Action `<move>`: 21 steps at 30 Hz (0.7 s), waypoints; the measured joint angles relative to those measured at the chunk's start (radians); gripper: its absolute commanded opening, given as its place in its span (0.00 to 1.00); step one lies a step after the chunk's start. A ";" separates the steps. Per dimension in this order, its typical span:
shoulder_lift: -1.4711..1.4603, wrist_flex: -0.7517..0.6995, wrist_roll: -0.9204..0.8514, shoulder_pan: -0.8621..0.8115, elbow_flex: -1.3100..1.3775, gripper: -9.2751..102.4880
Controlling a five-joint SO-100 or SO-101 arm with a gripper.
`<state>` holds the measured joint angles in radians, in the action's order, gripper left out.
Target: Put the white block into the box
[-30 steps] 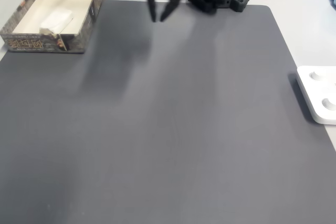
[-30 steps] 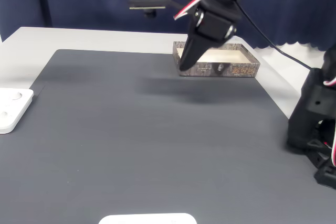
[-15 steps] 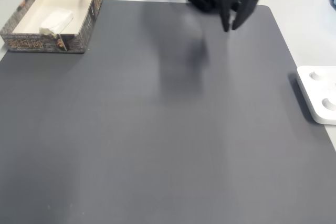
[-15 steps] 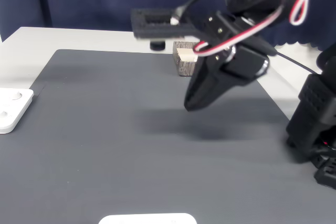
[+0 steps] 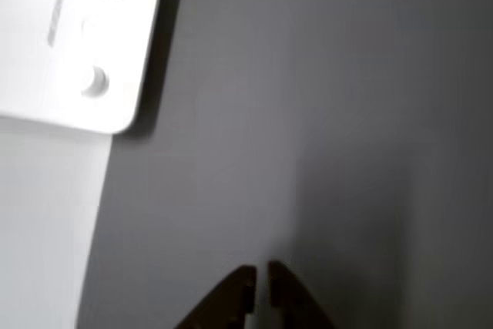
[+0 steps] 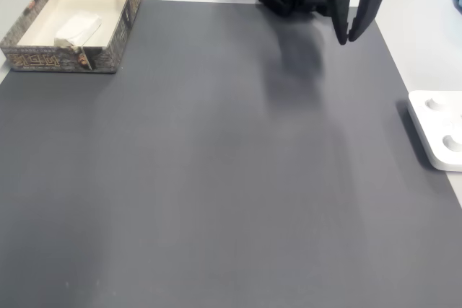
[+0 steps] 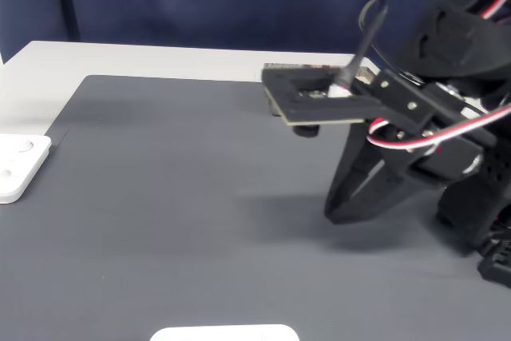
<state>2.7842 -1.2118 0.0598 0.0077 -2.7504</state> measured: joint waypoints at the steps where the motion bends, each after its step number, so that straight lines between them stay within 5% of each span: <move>1: 0.038 -0.006 0.006 -0.009 -0.026 0.07; 21: 0.492 -0.075 0.041 -0.123 -0.321 0.07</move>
<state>3.2766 -1.2870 0.1012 -0.1150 -3.0710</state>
